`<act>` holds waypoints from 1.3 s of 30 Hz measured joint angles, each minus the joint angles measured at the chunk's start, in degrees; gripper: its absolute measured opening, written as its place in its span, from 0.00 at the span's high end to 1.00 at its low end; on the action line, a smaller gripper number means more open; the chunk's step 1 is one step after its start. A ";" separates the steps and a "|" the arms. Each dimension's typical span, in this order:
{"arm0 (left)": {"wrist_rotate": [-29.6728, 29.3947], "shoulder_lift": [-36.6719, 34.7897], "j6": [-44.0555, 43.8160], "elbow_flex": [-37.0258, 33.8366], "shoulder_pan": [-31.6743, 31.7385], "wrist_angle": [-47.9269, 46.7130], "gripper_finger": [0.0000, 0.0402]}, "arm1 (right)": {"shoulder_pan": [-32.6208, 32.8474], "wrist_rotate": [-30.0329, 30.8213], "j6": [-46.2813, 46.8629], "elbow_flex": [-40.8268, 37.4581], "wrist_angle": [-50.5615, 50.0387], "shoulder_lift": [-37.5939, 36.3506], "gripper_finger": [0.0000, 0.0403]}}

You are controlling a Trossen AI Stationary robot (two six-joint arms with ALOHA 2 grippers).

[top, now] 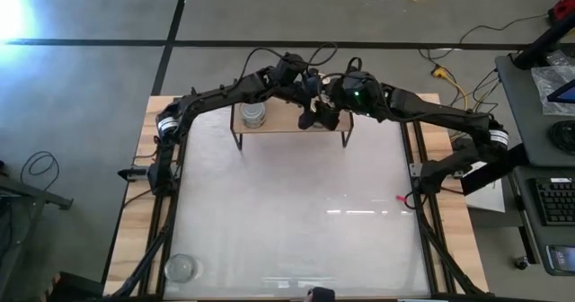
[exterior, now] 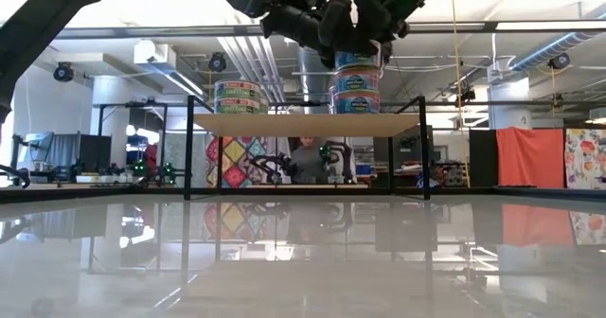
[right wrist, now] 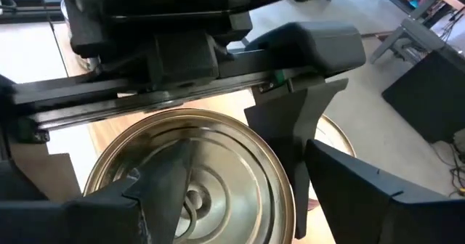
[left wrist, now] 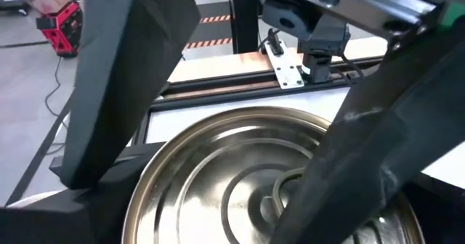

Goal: Stack canned seafood by type on shelf
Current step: Stack the blue tuna can on top of the blue tuna can on the shelf

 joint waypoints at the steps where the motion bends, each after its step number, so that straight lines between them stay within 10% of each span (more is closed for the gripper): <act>1: 0.02 0.02 0.01 0.32 0.00 -0.19 0.01 | -0.04 -0.05 -0.24 -0.02 -0.01 -0.19 0.35; 39: 10.82 0.12 11.32 2.18 3.93 -2.13 0.01 | -1.18 0.23 0.78 0.31 -0.42 0.00 0.35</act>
